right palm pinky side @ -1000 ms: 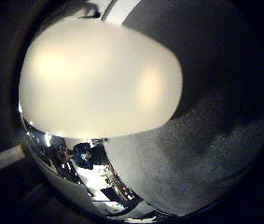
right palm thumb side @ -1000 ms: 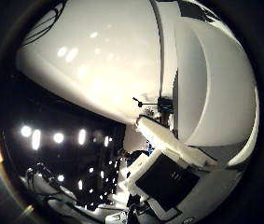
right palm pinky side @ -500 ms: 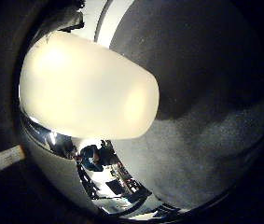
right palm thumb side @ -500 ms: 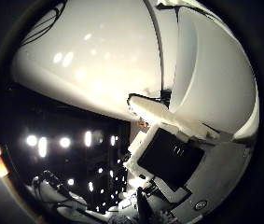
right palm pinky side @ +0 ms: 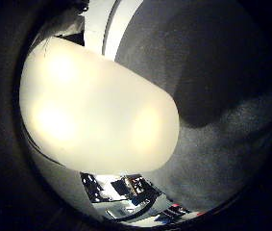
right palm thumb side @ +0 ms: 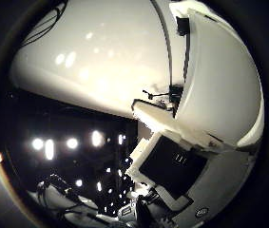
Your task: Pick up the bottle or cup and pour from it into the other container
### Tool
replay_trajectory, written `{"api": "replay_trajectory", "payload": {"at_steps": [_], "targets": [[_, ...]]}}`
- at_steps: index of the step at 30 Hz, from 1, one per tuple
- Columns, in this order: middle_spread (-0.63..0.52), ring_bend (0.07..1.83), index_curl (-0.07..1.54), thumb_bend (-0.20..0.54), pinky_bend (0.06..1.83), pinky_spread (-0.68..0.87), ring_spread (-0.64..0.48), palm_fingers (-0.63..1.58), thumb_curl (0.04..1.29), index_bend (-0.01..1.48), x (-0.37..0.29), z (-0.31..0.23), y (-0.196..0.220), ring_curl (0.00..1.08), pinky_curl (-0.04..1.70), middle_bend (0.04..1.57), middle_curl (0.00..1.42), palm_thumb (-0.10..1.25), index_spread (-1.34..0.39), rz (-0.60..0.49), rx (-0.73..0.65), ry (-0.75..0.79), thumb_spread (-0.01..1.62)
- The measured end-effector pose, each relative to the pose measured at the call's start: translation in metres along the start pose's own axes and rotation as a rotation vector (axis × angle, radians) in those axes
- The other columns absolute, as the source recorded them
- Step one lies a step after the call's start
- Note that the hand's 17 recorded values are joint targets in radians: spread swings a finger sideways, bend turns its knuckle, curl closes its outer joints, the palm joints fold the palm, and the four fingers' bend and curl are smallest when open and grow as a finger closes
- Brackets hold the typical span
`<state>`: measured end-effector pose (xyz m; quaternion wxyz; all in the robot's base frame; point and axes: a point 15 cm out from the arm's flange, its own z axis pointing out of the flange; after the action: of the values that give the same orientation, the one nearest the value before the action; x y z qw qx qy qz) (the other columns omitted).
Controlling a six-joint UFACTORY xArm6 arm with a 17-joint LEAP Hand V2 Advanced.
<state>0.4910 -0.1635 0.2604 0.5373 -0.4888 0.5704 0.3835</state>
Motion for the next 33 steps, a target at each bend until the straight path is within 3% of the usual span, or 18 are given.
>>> {"api": "replay_trajectory", "payload": {"at_steps": [12,18,23,33], "targets": [[-0.22,1.49,0.86,-0.024,1.31,-0.21,-0.24,0.79,0.50,0.92,-0.087,0.024,0.008,0.79,1.11,1.30,0.93,0.80,-0.30,-0.130,-0.083,0.054,0.98],[-0.22,1.49,0.87,-0.023,1.29,-0.21,-0.24,0.78,0.51,0.91,-0.138,0.071,0.017,0.81,1.17,1.29,0.94,0.81,-0.30,-0.216,-0.182,0.110,0.98],[-0.23,1.49,0.89,-0.023,1.27,-0.22,-0.25,0.76,0.52,0.91,-0.150,0.117,0.037,0.82,1.21,1.29,0.96,0.82,-0.31,-0.254,-0.321,0.245,0.98],[-0.25,1.49,0.91,-0.024,1.25,-0.22,-0.25,0.76,0.53,0.90,-0.189,0.193,0.058,0.84,1.26,1.27,0.98,0.82,-0.32,-0.362,-0.428,0.445,0.97]]}}
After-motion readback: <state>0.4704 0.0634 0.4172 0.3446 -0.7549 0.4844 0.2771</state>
